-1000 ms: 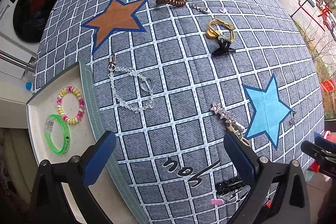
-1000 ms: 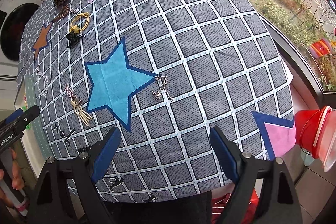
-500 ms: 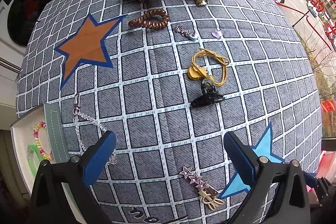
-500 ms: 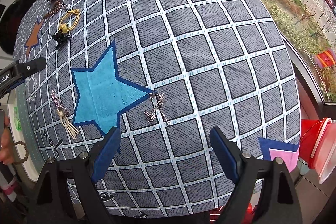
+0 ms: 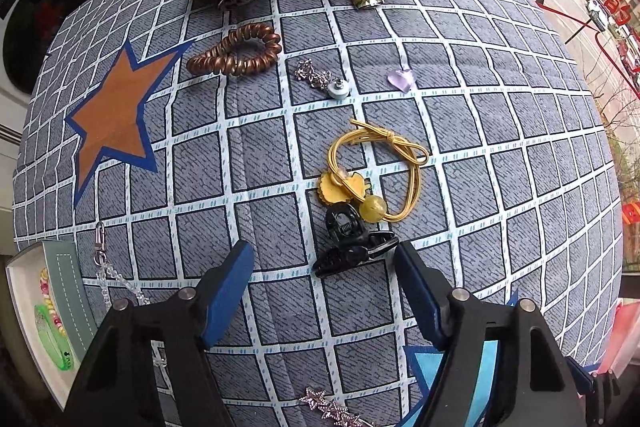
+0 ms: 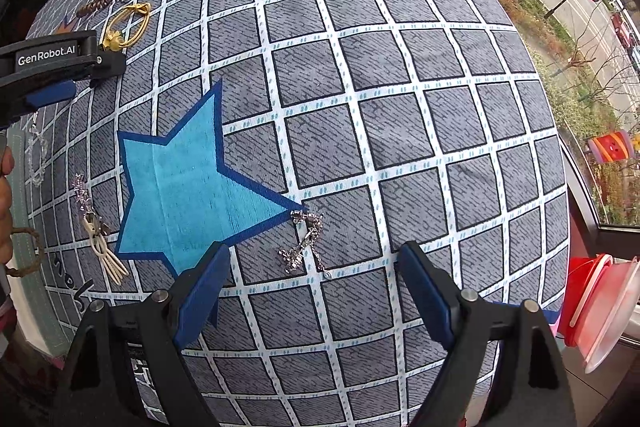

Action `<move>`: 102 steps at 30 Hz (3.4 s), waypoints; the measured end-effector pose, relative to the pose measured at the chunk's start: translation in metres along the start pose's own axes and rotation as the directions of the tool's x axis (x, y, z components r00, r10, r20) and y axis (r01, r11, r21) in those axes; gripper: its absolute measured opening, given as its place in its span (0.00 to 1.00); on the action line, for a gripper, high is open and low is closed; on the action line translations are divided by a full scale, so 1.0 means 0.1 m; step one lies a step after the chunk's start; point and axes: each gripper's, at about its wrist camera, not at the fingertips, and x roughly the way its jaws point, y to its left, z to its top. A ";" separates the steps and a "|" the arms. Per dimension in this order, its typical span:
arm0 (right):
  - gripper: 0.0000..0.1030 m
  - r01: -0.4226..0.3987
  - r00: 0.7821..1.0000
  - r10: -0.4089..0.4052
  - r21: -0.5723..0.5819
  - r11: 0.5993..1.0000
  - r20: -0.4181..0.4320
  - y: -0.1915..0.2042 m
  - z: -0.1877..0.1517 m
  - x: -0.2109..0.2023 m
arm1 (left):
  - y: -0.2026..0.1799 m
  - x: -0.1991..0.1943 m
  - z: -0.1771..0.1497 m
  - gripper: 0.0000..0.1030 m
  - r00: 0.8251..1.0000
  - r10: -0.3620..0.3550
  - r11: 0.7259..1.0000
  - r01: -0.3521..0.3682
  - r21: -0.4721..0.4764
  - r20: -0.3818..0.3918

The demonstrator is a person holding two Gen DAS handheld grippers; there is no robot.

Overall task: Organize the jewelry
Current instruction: 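Grasp the black claw clip with the left tool while the right tool grasps the silver charm, then carry the claw clip and charm into the white tray while both tools release them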

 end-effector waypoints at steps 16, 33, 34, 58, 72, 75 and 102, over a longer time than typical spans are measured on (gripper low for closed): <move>0.13 0.021 0.999 -0.019 -0.044 0.999 0.049 0.10 -0.04 -0.15 | -0.19 -0.08 0.06 0.43 0.999 -0.033 0.998 0.030 0.062 0.040; 0.11 -0.172 0.985 0.168 0.083 0.982 0.048 -0.16 -0.11 -0.39 | 0.08 -0.62 -0.64 0.43 0.997 -0.057 0.997 0.054 0.055 0.061; 0.11 -0.174 0.984 0.170 0.090 0.981 0.045 -0.19 -0.13 -0.40 | 0.14 -0.63 -0.68 0.43 0.996 -0.059 0.997 0.056 0.055 0.061; 0.11 -0.221 0.973 0.226 -0.078 0.972 0.050 0.57 -0.13 -0.76 | 1.53 -1.11 -1.59 0.43 0.993 -0.007 0.989 0.025 -0.149 0.115; 0.11 -0.325 0.938 0.348 -0.370 0.870 -0.004 2.22 0.02 -0.96 | 2.64 -0.97 -2.22 0.43 0.995 0.079 0.932 -0.053 -0.358 0.058; 0.11 -0.352 0.927 0.373 -0.412 0.840 -0.033 2.57 0.04 -0.92 | 2.79 -0.88 -2.30 0.43 0.995 0.088 0.921 -0.065 -0.385 0.042; 0.11 -0.314 0.949 0.275 -0.501 0.807 -0.152 3.62 0.14 -0.05 | 3.24 -0.45 -1.95 0.43 0.990 0.129 0.899 -0.093 -0.427 0.055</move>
